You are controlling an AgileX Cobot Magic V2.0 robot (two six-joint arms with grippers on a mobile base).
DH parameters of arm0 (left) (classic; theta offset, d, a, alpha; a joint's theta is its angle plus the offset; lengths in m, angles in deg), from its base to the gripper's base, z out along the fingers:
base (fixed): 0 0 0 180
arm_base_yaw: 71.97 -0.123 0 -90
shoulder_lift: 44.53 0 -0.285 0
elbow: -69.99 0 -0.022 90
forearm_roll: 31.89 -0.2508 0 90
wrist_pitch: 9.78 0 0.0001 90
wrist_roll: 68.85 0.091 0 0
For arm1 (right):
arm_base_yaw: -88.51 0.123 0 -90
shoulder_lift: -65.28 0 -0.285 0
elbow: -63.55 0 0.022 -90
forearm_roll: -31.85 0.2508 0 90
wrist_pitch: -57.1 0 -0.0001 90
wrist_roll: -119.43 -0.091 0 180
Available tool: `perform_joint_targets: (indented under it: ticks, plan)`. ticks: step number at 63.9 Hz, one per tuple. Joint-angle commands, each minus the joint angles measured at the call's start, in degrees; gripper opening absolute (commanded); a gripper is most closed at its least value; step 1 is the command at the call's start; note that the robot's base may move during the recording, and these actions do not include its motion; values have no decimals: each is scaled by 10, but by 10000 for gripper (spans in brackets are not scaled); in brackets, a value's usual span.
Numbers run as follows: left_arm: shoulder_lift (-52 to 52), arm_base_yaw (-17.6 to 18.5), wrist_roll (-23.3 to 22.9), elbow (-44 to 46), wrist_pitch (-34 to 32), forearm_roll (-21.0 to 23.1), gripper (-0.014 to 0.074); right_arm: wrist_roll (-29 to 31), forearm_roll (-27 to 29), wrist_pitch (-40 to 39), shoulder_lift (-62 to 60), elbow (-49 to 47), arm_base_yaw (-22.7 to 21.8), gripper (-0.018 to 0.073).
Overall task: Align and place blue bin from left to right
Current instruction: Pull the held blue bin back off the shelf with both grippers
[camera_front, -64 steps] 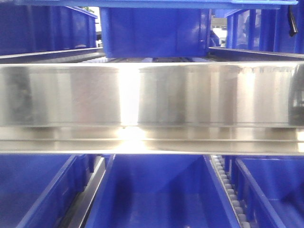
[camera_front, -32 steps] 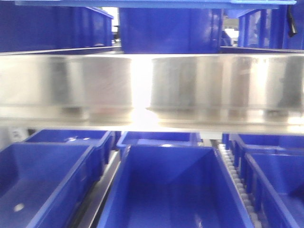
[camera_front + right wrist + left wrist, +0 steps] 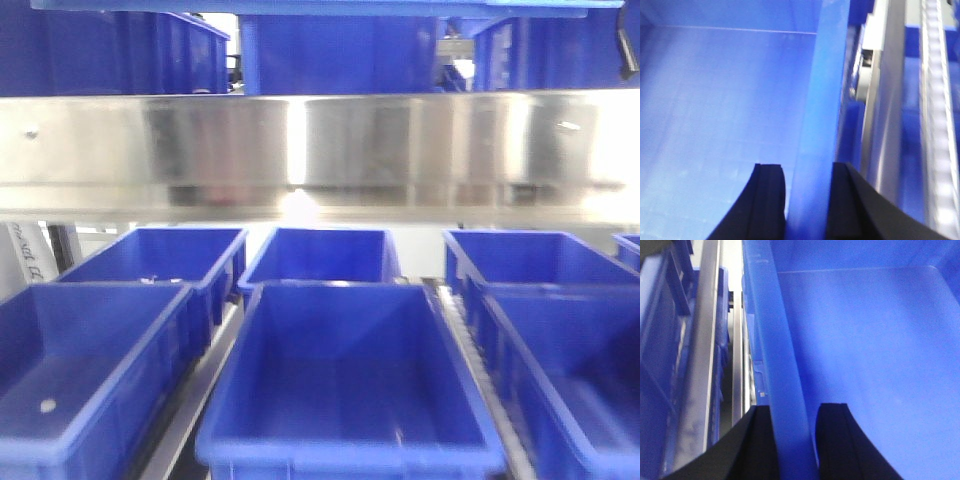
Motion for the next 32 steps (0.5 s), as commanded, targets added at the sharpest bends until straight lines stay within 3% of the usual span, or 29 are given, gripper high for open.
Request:
perform_joint_targets:
  ticks: [1,32]
  plan:
    - [17,-1,10,10,-34,-17,-111,12,-18,-60,-15,-13,-2,-154]
    - [17,-1,10,10,-34,-17,-111,12,-18,-63,-15,-13,-2,-154]
